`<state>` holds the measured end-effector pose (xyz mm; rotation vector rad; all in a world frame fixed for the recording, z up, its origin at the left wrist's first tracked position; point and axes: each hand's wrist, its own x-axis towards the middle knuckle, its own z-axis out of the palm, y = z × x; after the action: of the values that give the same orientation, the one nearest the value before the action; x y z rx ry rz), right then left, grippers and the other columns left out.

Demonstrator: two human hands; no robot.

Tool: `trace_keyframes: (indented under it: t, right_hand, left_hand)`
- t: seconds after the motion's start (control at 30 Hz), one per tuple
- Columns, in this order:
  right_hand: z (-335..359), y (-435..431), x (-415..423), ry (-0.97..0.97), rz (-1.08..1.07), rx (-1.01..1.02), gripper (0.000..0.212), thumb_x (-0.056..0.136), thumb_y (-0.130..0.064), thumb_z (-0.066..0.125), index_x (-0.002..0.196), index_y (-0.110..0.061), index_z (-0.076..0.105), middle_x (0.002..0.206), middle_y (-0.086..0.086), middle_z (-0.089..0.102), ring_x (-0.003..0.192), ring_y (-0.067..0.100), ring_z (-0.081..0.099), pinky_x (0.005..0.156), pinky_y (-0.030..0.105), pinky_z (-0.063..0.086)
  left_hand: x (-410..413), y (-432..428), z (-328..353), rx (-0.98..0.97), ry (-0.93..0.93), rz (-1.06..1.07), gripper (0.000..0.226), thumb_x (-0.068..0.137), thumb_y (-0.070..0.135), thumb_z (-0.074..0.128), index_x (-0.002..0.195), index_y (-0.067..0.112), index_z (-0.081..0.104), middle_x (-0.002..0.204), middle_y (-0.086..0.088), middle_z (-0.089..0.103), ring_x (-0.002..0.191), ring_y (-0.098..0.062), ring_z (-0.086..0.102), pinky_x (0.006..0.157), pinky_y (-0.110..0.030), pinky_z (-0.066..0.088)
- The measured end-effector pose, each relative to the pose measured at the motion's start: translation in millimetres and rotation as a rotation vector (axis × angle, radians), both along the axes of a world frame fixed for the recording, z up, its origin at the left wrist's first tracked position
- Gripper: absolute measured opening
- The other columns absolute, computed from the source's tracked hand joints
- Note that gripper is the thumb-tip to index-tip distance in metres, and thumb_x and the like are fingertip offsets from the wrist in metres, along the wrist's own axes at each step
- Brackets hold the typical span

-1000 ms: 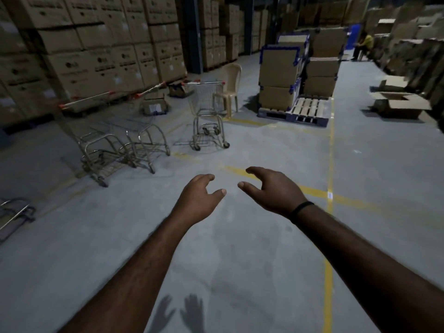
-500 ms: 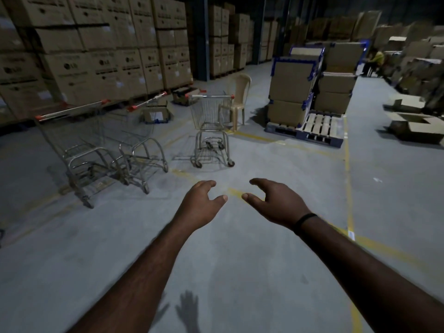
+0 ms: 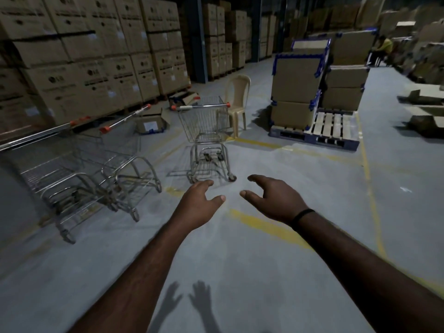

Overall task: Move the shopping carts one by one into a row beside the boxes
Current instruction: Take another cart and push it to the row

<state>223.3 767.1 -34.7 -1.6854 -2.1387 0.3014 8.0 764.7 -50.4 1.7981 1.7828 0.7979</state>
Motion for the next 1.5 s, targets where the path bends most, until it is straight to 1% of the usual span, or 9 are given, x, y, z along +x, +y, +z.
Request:
trace_keyframes:
  t: [0.23, 0.43, 0.57, 0.67, 0.8, 0.97, 1.13, 1.4, 1.5]
  right_hand:
    - [20, 173, 40, -0.002, 0.085, -0.028, 0.067, 0.093, -0.066, 0.05, 0.147, -0.026, 0.045, 0.143, -0.002, 0.058, 0.118, 0.019, 0.061, 0.09, 0.032, 0.047]
    - [31, 291, 48, 0.041, 0.143, -0.023, 0.069, 0.094, -0.064, 0.05, 0.149, -0.023, 0.045, 0.146, 0.001, 0.055, 0.117, 0.023, 0.06, 0.089, 0.032, 0.046]
    - [28, 361, 41, 0.044, 0.149, -0.005, 0.069, 0.094, -0.065, 0.05, 0.148, -0.023, 0.045, 0.144, 0.001, 0.057, 0.117, 0.023, 0.06, 0.086, 0.031, 0.045]
    - [26, 420, 26, 0.045, 0.156, -0.012, 0.067, 0.094, -0.064, 0.051, 0.148, -0.024, 0.046, 0.142, 0.001, 0.058, 0.116, 0.022, 0.061, 0.085, 0.03, 0.044]
    - [24, 506, -1, 0.018, 0.168, 0.021, 0.068, 0.093, -0.064, 0.052, 0.148, -0.024, 0.046, 0.141, 0.002, 0.059, 0.12, 0.021, 0.06, 0.092, 0.033, 0.048]
    - [29, 613, -36, -0.019, 0.149, 0.003, 0.066, 0.094, -0.062, 0.052, 0.148, -0.025, 0.045, 0.145, 0.0, 0.056, 0.127, 0.021, 0.055, 0.098, 0.034, 0.047]
    - [22, 703, -74, -0.002, 0.155, -0.01, 0.067, 0.093, -0.064, 0.052, 0.147, -0.025, 0.047, 0.144, -0.001, 0.057, 0.125, 0.021, 0.057, 0.095, 0.033, 0.047]
    - [8, 845, -128, -0.054, 0.203, -0.033, 0.065, 0.094, -0.062, 0.051, 0.147, -0.024, 0.047, 0.145, 0.001, 0.056, 0.13, 0.022, 0.054, 0.098, 0.035, 0.046]
    - [-1, 904, -142, -0.038, 0.194, -0.051, 0.066, 0.094, -0.062, 0.051, 0.147, -0.023, 0.046, 0.144, 0.003, 0.057, 0.129, 0.023, 0.055, 0.099, 0.036, 0.047]
  left_hand:
    - [40, 142, 12, -0.036, -0.042, 0.092, 0.066, 0.092, 0.042, 0.069, 0.149, 0.021, 0.045, 0.155, -0.004, 0.042, 0.14, -0.02, 0.042, 0.108, -0.027, 0.034]
    - [47, 241, 20, -0.061, -0.053, 0.16, 0.064, 0.092, 0.04, 0.069, 0.148, 0.019, 0.045, 0.146, -0.002, 0.05, 0.129, -0.02, 0.049, 0.093, -0.022, 0.033]
    - [40, 310, 22, -0.049, -0.052, 0.164, 0.068, 0.094, 0.041, 0.067, 0.152, 0.017, 0.042, 0.154, -0.003, 0.043, 0.136, -0.02, 0.044, 0.097, -0.023, 0.033]
    - [28, 372, 23, -0.018, -0.046, 0.165, 0.069, 0.094, 0.041, 0.067, 0.152, 0.017, 0.041, 0.158, -0.003, 0.037, 0.141, -0.021, 0.039, 0.104, -0.025, 0.032]
    - [2, 464, 18, -0.018, -0.065, 0.159, 0.07, 0.094, 0.043, 0.066, 0.154, 0.019, 0.037, 0.16, -0.002, 0.034, 0.142, -0.023, 0.039, 0.108, -0.03, 0.033]
    - [-34, 574, 22, -0.023, -0.055, 0.142, 0.068, 0.095, 0.042, 0.065, 0.153, 0.02, 0.039, 0.16, -0.001, 0.034, 0.14, -0.023, 0.042, 0.098, -0.027, 0.039]
    - [-72, 660, 24, -0.042, -0.061, 0.154, 0.069, 0.093, 0.048, 0.066, 0.151, 0.022, 0.041, 0.159, -0.001, 0.037, 0.14, -0.024, 0.042, 0.108, -0.033, 0.036]
    - [-119, 793, 10, -0.058, -0.007, 0.154, 0.065, 0.093, 0.044, 0.067, 0.148, 0.017, 0.045, 0.155, -0.001, 0.042, 0.137, -0.021, 0.045, 0.097, -0.023, 0.034]
    - [-132, 849, 2, -0.073, 0.037, 0.135, 0.067, 0.092, 0.047, 0.067, 0.148, 0.017, 0.046, 0.156, -0.001, 0.041, 0.138, -0.018, 0.044, 0.102, -0.025, 0.036]
